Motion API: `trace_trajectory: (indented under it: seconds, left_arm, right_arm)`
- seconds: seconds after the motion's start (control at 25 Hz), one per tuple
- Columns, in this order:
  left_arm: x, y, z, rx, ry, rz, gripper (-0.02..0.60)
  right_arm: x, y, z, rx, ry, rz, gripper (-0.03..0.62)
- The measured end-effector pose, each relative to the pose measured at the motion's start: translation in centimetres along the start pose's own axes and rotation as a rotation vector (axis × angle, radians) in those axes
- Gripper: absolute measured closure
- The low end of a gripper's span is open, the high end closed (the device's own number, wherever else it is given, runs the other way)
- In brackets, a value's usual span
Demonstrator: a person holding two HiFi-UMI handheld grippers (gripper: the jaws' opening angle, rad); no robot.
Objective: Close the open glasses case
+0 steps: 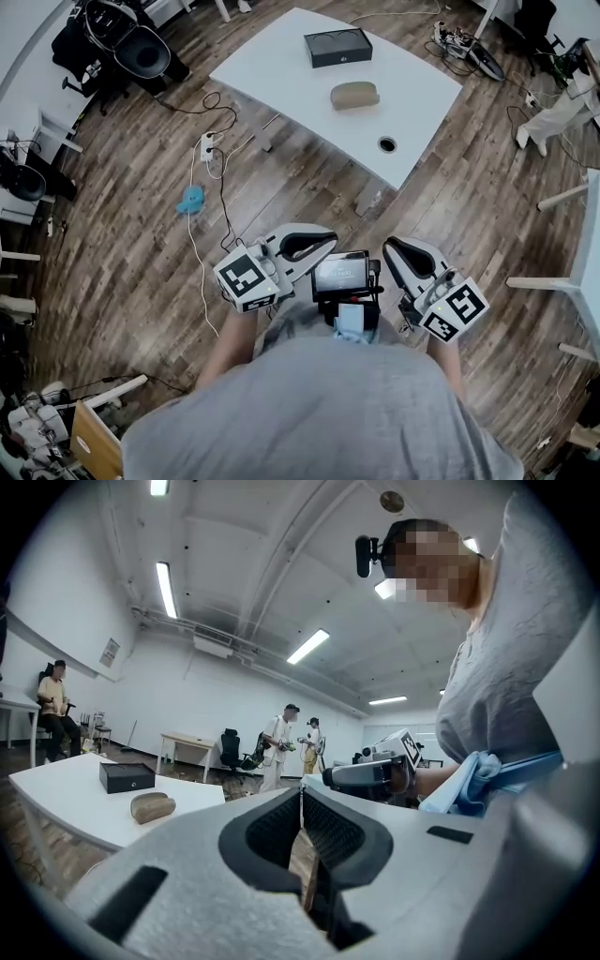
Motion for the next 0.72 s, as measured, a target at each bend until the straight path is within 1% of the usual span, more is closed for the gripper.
trace_trajectory:
  seconds: [0.2,0.36,0.52,0.72]
  left_arm:
    - [6.4,0.1,0.1,0.0,-0.025,-0.018,0.561]
    - [12.2,1.7,0.5,0.0,-0.044,-0.015,0.561]
    - [18.5,2.7,0.8,0.014,-0.072,-0.022,0.561]
    - [25.8,4.4,0.3,0.037,-0.114,-0.022,0.561]
  right_arm:
    - [-2.9,1.0,5.6,0.003,-0.013,0.004,0.56]
    - [-5.3,2.6,10.1,0.004,-0.02,0.015,0.56]
    - [-8.2,4.2,15.3,0.016,-0.048,0.031,0.56]
    - [-10.2,6.5,21.4,0.005,-0.094,0.025,0.56]
Point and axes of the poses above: the fingertips, and each gripper's own axes: z forward along the fingers, x to its left, y out of its top, the point moved 7 cm from there along -z, backward along the fingers, and after that the axes turned 1 degree about x, right-handed, at the moved point
